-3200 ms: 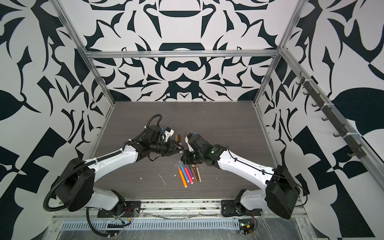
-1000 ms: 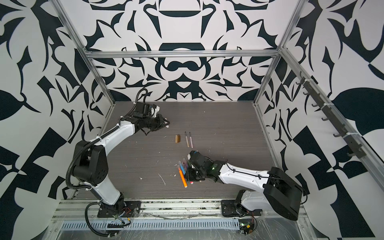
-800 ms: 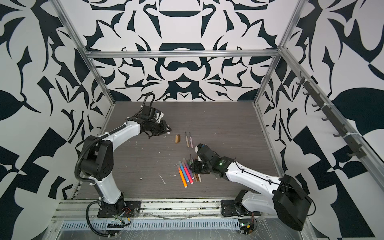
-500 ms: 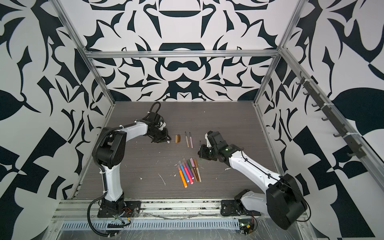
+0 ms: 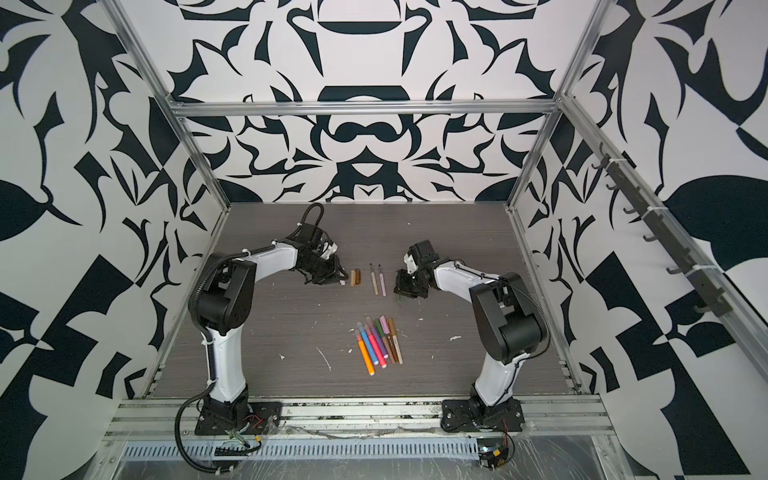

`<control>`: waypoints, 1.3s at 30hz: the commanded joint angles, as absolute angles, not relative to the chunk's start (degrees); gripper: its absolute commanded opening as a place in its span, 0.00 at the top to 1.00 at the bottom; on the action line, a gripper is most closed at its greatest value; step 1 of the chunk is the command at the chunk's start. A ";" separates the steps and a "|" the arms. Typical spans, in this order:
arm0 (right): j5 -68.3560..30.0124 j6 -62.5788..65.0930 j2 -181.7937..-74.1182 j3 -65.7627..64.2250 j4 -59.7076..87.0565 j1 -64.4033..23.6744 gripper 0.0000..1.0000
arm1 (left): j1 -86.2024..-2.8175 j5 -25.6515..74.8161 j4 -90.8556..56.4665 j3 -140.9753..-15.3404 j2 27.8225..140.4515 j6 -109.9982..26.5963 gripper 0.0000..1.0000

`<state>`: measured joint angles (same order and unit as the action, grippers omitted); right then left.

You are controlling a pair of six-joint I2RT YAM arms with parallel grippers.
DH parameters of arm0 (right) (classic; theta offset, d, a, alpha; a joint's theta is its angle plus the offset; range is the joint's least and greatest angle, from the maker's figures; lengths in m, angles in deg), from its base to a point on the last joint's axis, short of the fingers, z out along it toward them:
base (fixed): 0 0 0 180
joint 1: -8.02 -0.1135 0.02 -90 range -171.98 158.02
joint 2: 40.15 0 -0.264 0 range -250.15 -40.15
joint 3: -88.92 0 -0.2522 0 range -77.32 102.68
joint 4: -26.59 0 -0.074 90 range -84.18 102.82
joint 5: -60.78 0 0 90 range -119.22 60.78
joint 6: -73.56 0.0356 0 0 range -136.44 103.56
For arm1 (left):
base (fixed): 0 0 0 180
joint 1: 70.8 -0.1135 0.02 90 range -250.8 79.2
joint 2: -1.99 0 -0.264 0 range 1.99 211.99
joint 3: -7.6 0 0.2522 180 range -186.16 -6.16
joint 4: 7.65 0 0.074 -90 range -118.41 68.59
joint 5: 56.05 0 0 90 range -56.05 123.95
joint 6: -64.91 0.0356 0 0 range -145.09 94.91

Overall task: Open the pen caps
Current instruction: 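Set the pink cap and green pen beside the others, opening both grippers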

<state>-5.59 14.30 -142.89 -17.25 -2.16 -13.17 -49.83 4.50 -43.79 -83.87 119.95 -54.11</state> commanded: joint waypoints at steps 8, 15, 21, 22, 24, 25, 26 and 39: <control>-0.54 12.19 -149.29 -11.22 -0.52 -12.37 1.00 | -49.88 3.29 -44.45 -85.73 122.22 -54.01 0.86; -0.13 11.55 -150.80 -10.53 -0.67 -12.37 1.00 | -49.93 3.10 -44.18 -85.74 122.42 -54.10 0.74; -0.39 10.89 -152.64 -8.23 -1.97 -12.37 1.00 | -49.90 3.14 -44.40 -85.79 122.23 -54.10 0.71; -0.36 10.97 -152.96 -7.86 -2.12 -12.39 1.00 | -49.91 3.16 -44.45 -85.81 122.16 -54.10 0.71; -0.31 10.95 -153.19 -7.41 -2.20 -12.37 1.00 | -49.89 3.19 -44.61 -85.85 122.07 -54.10 0.71; -0.23 10.97 -153.29 -7.30 -2.22 -12.38 1.00 | -49.89 3.26 -44.70 -85.90 121.97 -54.10 0.71; -0.14 10.89 -153.36 -7.19 -2.21 -12.37 1.00 | -49.93 3.27 -44.75 -85.91 121.88 -54.10 0.71; 1.63 10.63 -152.92 -7.96 -2.03 -12.44 0.61 | -50.07 3.70 -42.74 -81.67 113.90 -58.37 0.71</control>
<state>2.35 11.35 -153.56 -8.05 -1.02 -12.25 -49.85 3.30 -43.19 -84.02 119.73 -56.32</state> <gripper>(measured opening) 0.377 0.292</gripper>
